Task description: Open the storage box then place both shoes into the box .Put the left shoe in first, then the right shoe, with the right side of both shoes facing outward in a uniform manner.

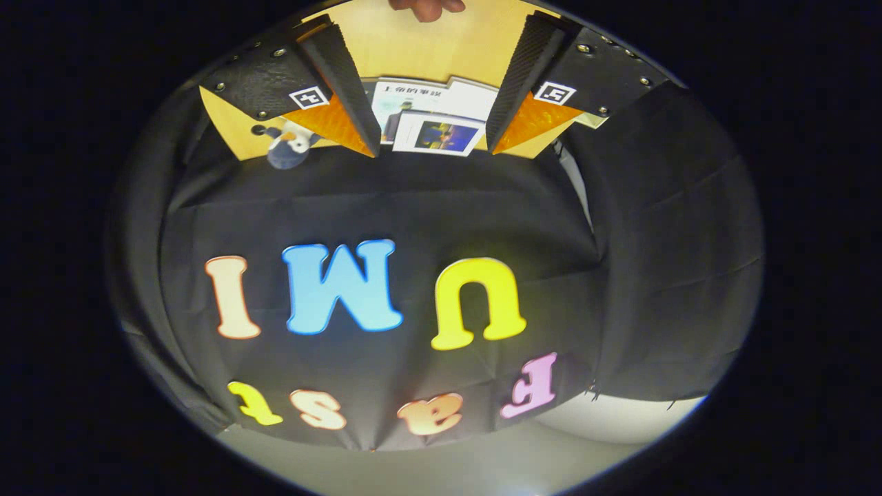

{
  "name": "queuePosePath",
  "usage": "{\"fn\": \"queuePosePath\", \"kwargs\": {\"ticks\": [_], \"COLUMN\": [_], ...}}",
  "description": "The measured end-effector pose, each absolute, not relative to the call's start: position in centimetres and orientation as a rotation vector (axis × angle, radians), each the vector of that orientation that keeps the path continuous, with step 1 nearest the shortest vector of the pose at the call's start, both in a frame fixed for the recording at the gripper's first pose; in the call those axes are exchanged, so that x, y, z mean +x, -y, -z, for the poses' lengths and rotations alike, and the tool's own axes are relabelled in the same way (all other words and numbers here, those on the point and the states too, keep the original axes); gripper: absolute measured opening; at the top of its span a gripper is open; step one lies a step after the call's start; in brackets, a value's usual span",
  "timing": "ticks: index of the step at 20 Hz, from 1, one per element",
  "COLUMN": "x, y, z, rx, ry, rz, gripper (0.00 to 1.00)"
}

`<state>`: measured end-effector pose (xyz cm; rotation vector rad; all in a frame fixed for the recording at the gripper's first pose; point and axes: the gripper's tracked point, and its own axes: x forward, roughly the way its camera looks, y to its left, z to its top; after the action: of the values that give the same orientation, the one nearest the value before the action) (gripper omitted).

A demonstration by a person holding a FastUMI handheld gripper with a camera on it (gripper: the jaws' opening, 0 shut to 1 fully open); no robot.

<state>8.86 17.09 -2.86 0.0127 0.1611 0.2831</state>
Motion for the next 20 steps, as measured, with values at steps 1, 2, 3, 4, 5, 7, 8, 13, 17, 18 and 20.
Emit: {"fn": "queuePosePath", "kwargs": {"ticks": [1, 2, 3, 4, 5, 7, 8, 13, 17, 18, 20], "x": [8.9, 8.4, 8.0, 7.8, 7.9, 7.5, 7.4, 8.1, 9.3, 9.6, 10.4], "y": [-15.1, -13.6, -12.1, -10.8, -9.5, -7.8, -6.9, -3.5, -2.4, -2.3, -2.5], "z": [2.0, 1.3, 0.8, 0.8, 1.2, 1.6, 2.0, 2.8, 2.0, 2.1, 2.7], "rx": [0.018, 0.018, 0.015, -0.002, -0.017, -0.017, -0.012, 0.003, 0.01, 0.012, 0.018], "ry": [-0.102, -0.054, -0.011, 0.002, 0.01, 0.008, 0.005, -0.014, 0.015, 0.014, -0.002], "rz": [-0.249, -0.229, -0.21, -0.191, -0.176, -0.171, -0.166, -0.16, -0.168, -0.171, -0.189], "gripper": [0.93, 0.93, 0.93, 0.93, 0.93, 0.93, 0.93, 0.93, 0.93, 0.93, 0.93]}}
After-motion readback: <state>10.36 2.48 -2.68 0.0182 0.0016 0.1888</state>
